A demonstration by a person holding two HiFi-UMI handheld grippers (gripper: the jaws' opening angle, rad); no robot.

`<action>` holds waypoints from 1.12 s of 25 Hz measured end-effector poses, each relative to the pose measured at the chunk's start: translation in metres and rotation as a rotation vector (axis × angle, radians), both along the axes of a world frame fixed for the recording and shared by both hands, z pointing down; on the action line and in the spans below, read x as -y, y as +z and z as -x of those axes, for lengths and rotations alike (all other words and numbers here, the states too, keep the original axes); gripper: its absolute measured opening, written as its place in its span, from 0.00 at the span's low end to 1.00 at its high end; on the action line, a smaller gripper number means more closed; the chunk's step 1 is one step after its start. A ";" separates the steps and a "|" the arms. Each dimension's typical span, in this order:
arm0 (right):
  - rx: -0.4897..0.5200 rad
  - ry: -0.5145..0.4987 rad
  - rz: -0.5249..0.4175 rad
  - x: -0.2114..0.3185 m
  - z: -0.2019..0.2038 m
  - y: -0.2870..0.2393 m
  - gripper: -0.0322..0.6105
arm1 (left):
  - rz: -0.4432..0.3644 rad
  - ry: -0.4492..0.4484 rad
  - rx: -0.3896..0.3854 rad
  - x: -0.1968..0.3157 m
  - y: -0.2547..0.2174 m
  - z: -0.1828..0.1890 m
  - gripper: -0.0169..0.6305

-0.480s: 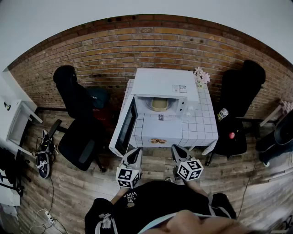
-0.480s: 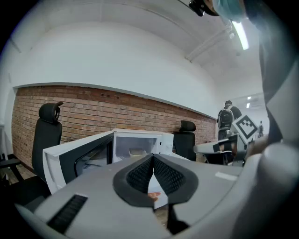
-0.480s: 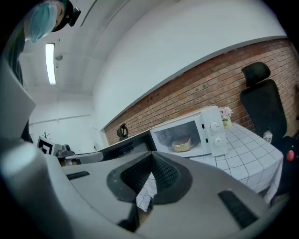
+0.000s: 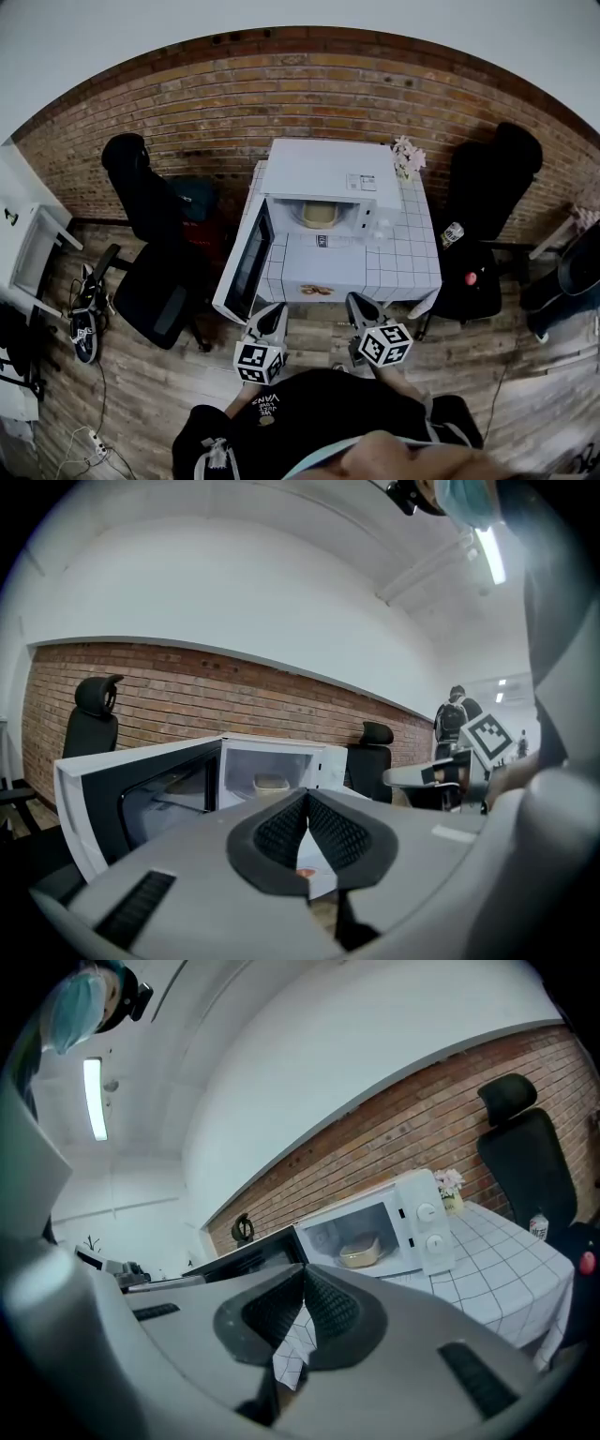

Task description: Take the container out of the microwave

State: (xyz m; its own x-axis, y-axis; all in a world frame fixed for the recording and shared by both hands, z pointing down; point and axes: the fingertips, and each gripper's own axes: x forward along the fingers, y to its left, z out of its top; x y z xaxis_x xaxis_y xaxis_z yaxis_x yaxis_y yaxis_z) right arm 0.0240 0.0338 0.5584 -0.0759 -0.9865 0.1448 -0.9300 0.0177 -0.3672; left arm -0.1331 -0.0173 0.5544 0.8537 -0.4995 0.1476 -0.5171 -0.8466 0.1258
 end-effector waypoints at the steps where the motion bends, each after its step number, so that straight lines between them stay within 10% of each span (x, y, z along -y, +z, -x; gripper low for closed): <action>1: 0.002 -0.004 0.004 0.001 -0.004 0.001 0.06 | 0.000 -0.006 -0.002 0.001 0.001 -0.004 0.04; 28: 0.023 -0.123 0.109 0.016 -0.086 0.038 0.06 | 0.096 -0.127 -0.010 0.003 0.033 -0.091 0.04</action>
State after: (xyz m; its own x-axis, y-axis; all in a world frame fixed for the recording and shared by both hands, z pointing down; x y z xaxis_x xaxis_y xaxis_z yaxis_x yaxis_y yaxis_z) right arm 0.1101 0.0180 0.5966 -0.1997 -0.9481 0.2475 -0.9146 0.0897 -0.3943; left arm -0.0423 -0.0201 0.5876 0.7864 -0.5871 0.1922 -0.6173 -0.7585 0.2087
